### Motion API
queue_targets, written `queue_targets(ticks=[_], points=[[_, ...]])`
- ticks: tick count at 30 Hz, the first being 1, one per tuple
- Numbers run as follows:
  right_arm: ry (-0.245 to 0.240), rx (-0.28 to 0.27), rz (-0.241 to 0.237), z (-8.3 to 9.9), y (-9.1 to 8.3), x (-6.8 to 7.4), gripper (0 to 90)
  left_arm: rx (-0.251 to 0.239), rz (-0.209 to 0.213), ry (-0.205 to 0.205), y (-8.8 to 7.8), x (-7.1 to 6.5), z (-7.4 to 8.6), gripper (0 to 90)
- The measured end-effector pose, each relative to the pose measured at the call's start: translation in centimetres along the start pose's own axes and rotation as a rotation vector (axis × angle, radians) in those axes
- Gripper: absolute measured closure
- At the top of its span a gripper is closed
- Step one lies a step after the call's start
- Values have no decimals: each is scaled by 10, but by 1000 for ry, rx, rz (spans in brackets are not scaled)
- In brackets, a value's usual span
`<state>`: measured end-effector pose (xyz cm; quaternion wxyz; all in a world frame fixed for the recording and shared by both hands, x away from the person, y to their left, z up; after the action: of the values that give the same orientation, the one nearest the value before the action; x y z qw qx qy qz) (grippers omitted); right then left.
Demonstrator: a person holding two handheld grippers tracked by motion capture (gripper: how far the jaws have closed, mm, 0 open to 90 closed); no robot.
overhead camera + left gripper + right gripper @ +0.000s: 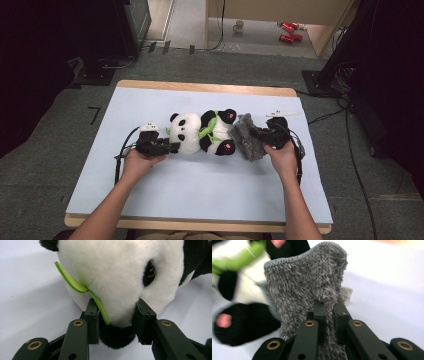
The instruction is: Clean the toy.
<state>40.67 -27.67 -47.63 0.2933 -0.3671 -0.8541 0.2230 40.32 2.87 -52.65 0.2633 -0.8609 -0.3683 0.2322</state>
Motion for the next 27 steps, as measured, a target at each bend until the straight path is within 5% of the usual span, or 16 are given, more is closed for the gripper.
queue_targets(ticks=[7,14,22,27], points=[[-84,-52,-40,-27,-18,31,846,-2,1,-6,0,0,0,615],[-176,-75,-81,-51,-14,65,846,3,-8,-3,-1,-3,1,614],[-258,-60,-126,-62,15,96,845,-1,-18,5,-2,-5,3,613],[-242,9,-129,-46,46,87,842,-3,-21,3,-2,-4,4,613]])
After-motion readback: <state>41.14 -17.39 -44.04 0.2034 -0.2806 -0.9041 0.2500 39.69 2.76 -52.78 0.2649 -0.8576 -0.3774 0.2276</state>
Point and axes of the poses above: each handheld gripper's, and its own axes: y roughly forward along the jaws, z roughly out of its underside, x roughly to its left, the point moved 9 cm from there along y, roughly forward along the jaws, and after that the axes turned 10 degrees about -z, right-handed, at the moved point
